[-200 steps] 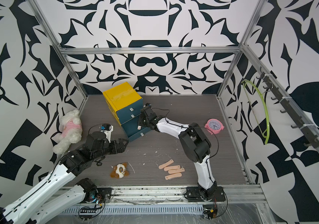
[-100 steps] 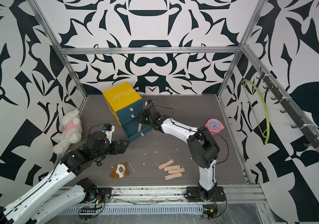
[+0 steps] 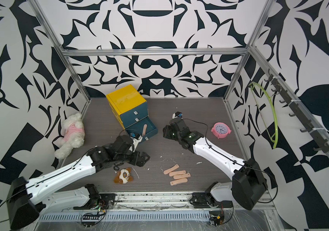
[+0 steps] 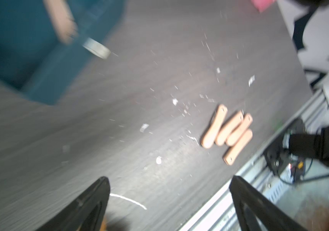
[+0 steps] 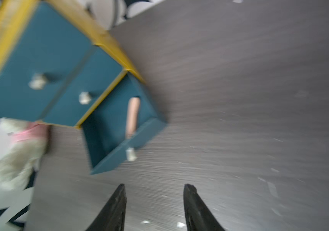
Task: Place the fruit knives into the drawer by color
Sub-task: Place the fruit knife in the drawer, then pick up the fruit knife from the center of the board.
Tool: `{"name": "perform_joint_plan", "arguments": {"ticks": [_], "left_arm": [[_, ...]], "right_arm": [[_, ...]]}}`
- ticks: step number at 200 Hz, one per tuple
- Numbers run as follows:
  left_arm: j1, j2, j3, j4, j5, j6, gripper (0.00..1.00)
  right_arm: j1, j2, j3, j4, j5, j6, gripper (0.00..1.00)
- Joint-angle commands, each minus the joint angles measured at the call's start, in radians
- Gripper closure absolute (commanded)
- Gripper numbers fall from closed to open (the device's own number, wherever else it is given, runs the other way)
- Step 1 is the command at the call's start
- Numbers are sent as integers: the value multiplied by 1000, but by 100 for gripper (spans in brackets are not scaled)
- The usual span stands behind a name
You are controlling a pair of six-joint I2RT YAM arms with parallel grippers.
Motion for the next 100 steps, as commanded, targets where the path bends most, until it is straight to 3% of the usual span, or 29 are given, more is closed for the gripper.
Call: {"name": "perform_joint_plan", "arguments": {"ticks": [1,35,100], "left_arm": [[-70,137,59,31,47,46,5],[-163,354,171,28,39,107,14],[-220,622,387,-8,-2,211,31]], "right_arm": [[-40,-83,-63,-70,23,12,51],[-76,-170,-117,-124,25,0,50],[-134,-335,-187,-191,31,-3,50]]}}
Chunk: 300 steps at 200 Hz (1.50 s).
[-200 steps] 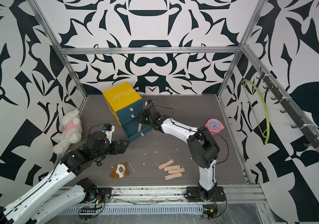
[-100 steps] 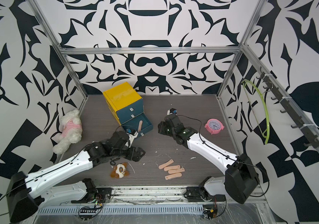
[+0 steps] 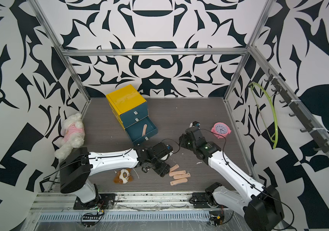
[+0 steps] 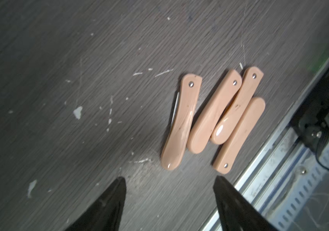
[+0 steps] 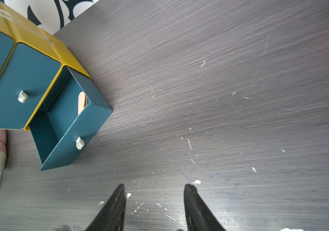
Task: Place the fruit knives into the drawer by color
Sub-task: Pick up the fruit knife from the center of the board.
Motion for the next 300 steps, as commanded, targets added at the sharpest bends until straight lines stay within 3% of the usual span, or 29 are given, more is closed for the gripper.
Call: {"name": "perform_joint_plan", "arguments": {"ticks": [1,77,214,300], "left_arm": [[-15,71,72,-37,-16,63,31],[-41,219,225,-100,-99,139,43],[-54,304,241,-160,-134,163,49],[-42,285,156,-167,-148,109,70]], "right_arm": [[-20,-54,-10,-39,19,-2,50],[-42,-145,-28,-85,28,-2,50],[-99,-275,-3,-162,115,4,50],[-105,-263,15,-137,102,8,50]]}}
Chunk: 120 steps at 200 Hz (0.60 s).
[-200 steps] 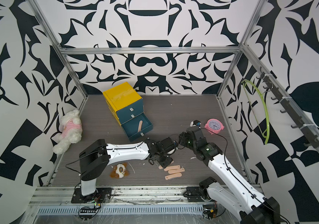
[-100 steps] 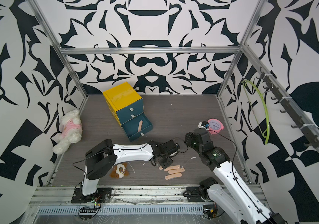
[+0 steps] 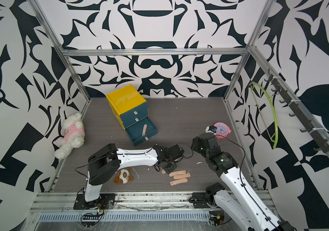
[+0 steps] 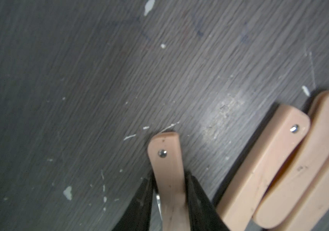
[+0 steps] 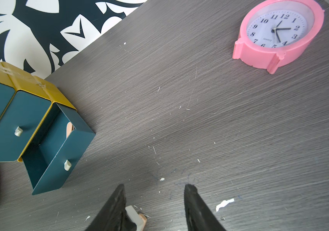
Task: Place the fruit knives into the drawer by color
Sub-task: Pick up the fruit knife from the center of the board.
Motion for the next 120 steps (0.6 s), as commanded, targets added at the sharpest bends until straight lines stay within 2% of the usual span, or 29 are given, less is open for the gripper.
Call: {"name": "perform_joint_plan", "arguments": {"ticks": [1,49,120], "left_arm": [[8,11,-67,-76,22,-28,70],[75,-76,-107,-50,-35,-52,78],[140,-324,-57,-118,-271,-21,80]], "right_arm": [[-4,-2,40,27,10,8,50],[-3,3,36,32,4,16,50],[-4,12,39,44,-7,27,50]]}}
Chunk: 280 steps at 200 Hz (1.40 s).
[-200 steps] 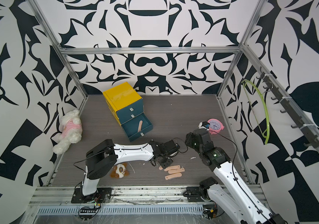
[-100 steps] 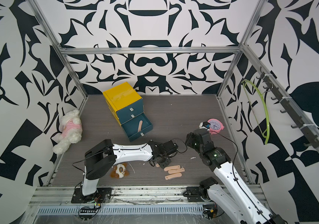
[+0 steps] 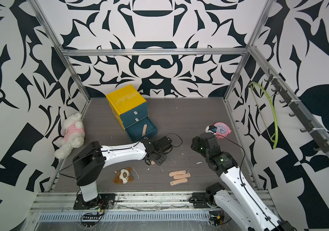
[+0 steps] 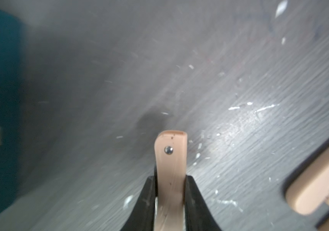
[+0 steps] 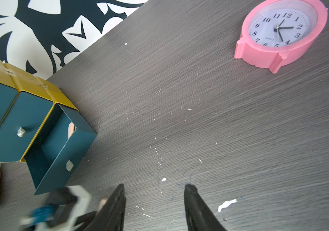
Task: Place the fruit knives into the drawer by color
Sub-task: Pick up the fruit knife from the center of the board, then place the fruit knife in the drawer.
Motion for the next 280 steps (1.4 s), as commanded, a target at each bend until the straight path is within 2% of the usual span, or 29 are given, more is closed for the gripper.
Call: {"name": "perform_joint_plan", "arguments": {"ticks": [1,40,75,97,140,167,203,237,260,280], "left_arm": [[15,-111,46,-60,-126,20,80],[131,-126,131,-101,-274,76,79],[237,-7,217,-57,-442,141,79],[290,82,285,-53,-480,169,79],[325,201,352,-72,-445,178,77],[336,220,365,-81,-392,147,67],[336,206,356,-76,-361,130,59],[336,129,338,-69,-303,100,39],[333,24,305,-39,-210,57,23],[332,-85,265,-10,-106,11,16]], "right_arm": [[-3,8,39,34,-1,14,50],[-2,12,30,44,-13,23,50],[-2,13,24,48,-26,30,50],[-3,7,24,38,-34,31,50],[-3,-18,9,25,-56,32,50],[-2,-14,-2,24,-66,34,49],[-3,-2,-10,18,-91,34,48],[-3,0,-4,-2,-103,32,47],[-2,5,0,-16,-115,32,46],[-2,15,3,-31,-126,33,45]]}}
